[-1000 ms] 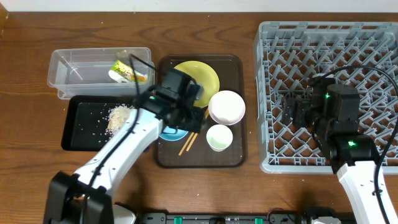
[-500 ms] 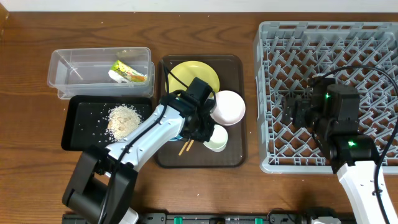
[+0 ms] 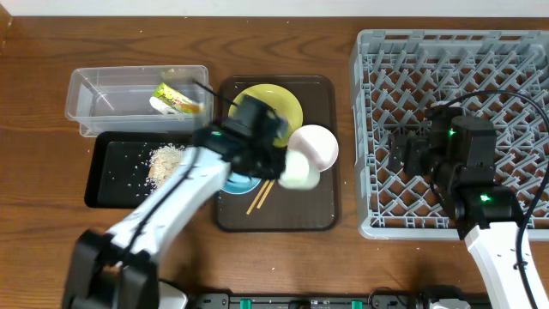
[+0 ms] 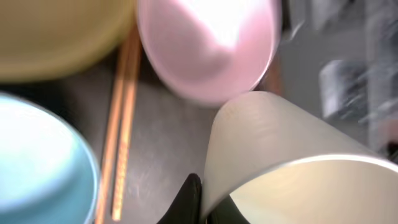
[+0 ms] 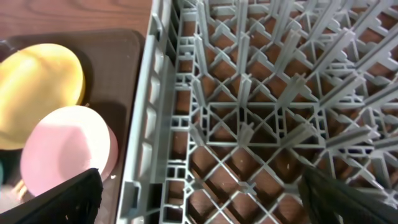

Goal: Sort waste into correct bins and load items into the dishwasher rack
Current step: 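Grasp the white cup with the left gripper and lift it, then hand the white cup from the left gripper to the right gripper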

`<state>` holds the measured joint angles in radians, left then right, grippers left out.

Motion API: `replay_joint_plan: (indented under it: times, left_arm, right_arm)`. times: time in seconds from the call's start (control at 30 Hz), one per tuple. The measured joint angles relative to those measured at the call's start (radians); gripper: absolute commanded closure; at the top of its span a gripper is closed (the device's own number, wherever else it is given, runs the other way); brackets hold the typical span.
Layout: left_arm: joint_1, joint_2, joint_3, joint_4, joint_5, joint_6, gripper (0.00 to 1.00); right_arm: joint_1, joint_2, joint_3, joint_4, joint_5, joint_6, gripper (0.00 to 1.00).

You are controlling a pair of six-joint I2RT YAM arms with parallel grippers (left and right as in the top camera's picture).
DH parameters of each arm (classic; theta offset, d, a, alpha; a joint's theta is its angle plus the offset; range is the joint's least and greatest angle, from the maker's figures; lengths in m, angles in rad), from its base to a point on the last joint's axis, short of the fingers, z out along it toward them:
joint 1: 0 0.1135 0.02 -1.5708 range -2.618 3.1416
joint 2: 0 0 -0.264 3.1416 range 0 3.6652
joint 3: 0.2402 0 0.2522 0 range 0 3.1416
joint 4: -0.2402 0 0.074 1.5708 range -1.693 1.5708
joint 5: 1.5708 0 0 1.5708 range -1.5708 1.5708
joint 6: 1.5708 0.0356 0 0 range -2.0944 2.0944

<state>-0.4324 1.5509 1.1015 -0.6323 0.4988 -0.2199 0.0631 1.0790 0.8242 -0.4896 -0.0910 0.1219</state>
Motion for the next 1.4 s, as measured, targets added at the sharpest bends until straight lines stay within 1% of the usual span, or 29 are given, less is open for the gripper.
replay_joint_plan:
  times: [0.07,0.17,0.3,0.37,0.43,0.53,0.63,0.73,0.93,1.0,1.1,1.17,1.3,1.4]
  left_arm:
    - [0.071,-0.028,0.002,0.053,0.061,-0.011,0.94]
    - [0.174,-0.029,0.003,0.145,0.158,-0.043,0.94]
    - [0.286,0.008,0.005,0.28,0.317,-0.107,0.94]
    - [0.325,0.046,0.006,0.342,0.414,-0.147,0.94]
    - [0.343,0.089,0.006,0.393,0.508,-0.173,0.94]
    - [0.346,0.151,0.006,0.454,0.641,-0.204,0.94]
    - [0.338,0.2,0.006,0.463,0.735,-0.23,0.94]
    - [0.324,0.229,0.006,0.465,0.782,-0.241,0.94]
    - [0.286,0.234,0.006,0.484,0.843,-0.255,0.94]
    - [0.279,0.234,0.006,0.486,0.864,-0.255,0.94]
    - [0.274,0.234,0.006,0.486,0.885,-0.255,0.94]
    - [0.274,0.234,0.006,0.487,0.893,-0.255,0.94]
    - [0.274,0.234,0.006,0.487,0.904,-0.255,0.94]
    - [0.274,0.234,0.006,0.488,0.913,-0.255,0.94]
  right_arm:
    - [0.0,0.003,0.0,0.029,-0.024,0.0,0.01]
    - [0.0,0.023,0.002,0.079,-0.091,-0.011,0.05]
    - [0.0,0.096,0.005,0.133,-0.27,-0.057,0.05]
    - [0.0,0.15,0.005,0.159,-0.388,-0.087,0.04]
    - [0.0,0.206,0.005,0.191,-0.508,-0.117,0.01]
    - [0.001,0.285,0.006,0.273,-0.679,-0.153,0.01]
    - [0.009,0.363,0.006,0.366,-0.837,-0.169,0.01]
    - [0.025,0.434,0.008,0.461,-0.956,-0.181,0.01]
    - [0.08,0.535,0.008,0.592,-1.079,-0.189,0.01]
    - [0.099,0.552,0.008,0.636,-1.103,-0.192,0.02]
    - [0.115,0.563,0.008,0.727,-1.151,-0.195,0.08]
    - [0.121,0.563,0.01,0.784,-1.185,-0.196,0.1]
    - [0.122,0.563,0.011,0.87,-1.224,-0.196,0.09]
    - [0.122,0.564,0.012,0.902,-1.234,-0.195,0.1]
